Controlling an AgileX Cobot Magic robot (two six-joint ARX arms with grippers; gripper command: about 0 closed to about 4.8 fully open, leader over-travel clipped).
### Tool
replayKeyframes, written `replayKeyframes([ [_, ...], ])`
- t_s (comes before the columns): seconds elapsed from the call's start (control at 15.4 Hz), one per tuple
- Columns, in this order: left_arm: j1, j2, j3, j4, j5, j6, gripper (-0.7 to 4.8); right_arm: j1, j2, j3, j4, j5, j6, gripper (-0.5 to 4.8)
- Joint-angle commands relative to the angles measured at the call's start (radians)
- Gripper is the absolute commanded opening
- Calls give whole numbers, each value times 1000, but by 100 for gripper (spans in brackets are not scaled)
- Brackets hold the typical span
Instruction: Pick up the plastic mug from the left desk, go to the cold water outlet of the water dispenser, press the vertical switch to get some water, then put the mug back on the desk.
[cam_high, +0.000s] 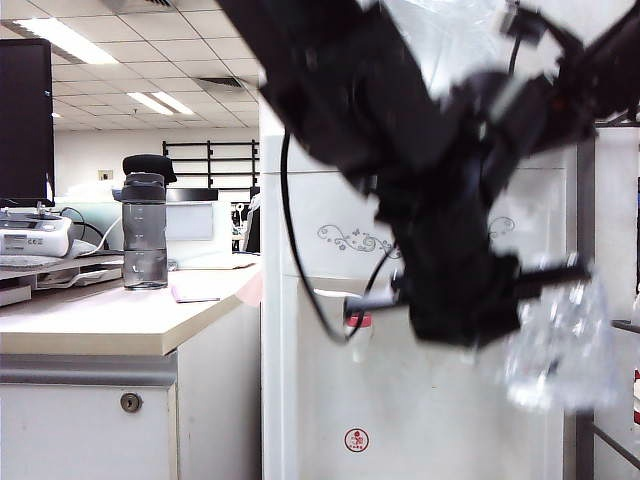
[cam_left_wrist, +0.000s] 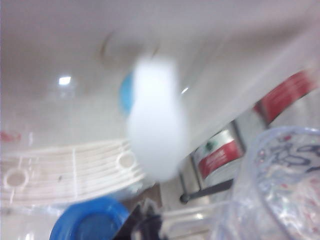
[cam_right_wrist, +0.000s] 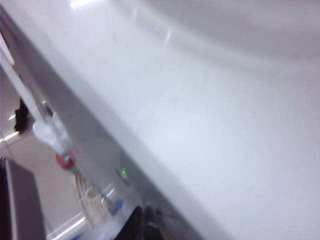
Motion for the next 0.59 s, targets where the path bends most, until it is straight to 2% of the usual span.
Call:
replayKeyframes([
  [0.07, -13, -62, 6, 39, -8, 34, -6, -5, -53, 19, 121, 68, 55, -5],
  [0.2, -14, -98, 6, 40, -8, 45, -6, -5, -88, 33, 118, 98, 73, -5],
  [0.59, -14, -210, 6, 52, -4, 163, -6, -5, -207, 95, 119, 209, 74, -5],
])
